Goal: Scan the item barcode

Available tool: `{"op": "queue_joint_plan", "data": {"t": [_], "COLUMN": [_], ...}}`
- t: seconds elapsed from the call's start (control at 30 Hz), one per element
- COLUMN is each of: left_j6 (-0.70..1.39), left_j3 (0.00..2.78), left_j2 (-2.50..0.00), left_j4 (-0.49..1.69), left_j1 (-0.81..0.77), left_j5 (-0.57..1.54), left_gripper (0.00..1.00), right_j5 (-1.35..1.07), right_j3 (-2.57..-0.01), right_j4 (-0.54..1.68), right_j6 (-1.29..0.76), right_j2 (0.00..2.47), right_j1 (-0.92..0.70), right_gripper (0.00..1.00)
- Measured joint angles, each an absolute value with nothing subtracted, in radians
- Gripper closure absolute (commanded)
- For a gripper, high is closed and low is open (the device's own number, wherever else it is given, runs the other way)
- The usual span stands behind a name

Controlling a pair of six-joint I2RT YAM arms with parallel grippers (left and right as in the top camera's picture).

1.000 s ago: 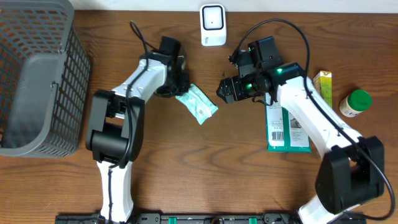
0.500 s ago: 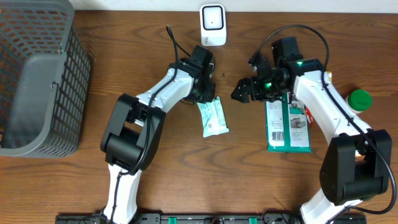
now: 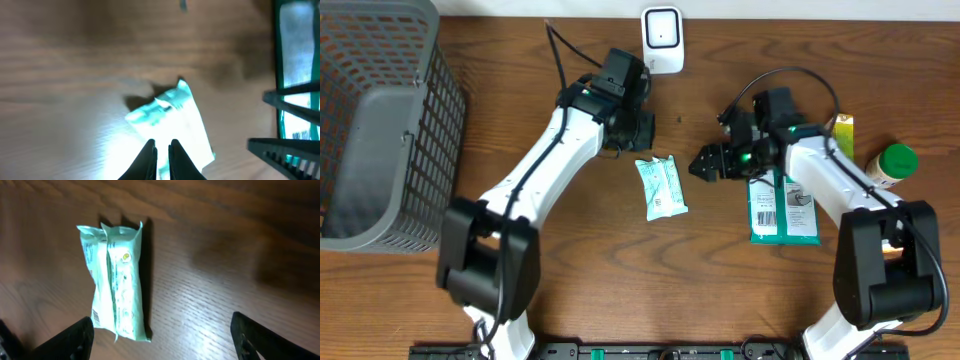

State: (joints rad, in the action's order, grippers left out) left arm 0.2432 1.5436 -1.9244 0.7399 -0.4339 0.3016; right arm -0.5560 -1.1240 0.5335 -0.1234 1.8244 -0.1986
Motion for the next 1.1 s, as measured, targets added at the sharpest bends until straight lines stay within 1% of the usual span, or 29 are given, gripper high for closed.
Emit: {"op": "queue_joint_plan", "data": {"t": [0.13,0.33,0.6,0.97,1.1], "left_j6": [0.244,0.244,0.251,0.252,0.256], "left_j3": [1.513,1.474,1.473,1.474,1.478], "left_j2": [-2.002,-2.086,-2.087,-2.086,-2.056], "left_j4": [0.736,0.753,0.744,0.727,0.736], "left_j1": [-0.436,-0.439,-0.439,-0.435,-0.419], "left_j5": [0.368,0.394,0.358,0.32,0.314], "left_gripper": [0.88,0.88,0.88,0.89,0.92], "right_j5": [-0.559,-0.566,-0.576,-0.639,-0.67], "right_j3": [-1.089,-1.084,-1.083,-1.084,-1.084], "right_j4": [0.469,0.456,0.431,0.367,0.349], "right_j6": [-0.153,-0.178,-0.21,-0.257,-0.257], "right_j2": [1.824,1.824,1.843,1.919,1.925], "right_j1": [-0.226,-0.25,-0.274,-0.284,-0.279], "right_gripper": [0.18,0.19,0.21,0.18,0.18]}}
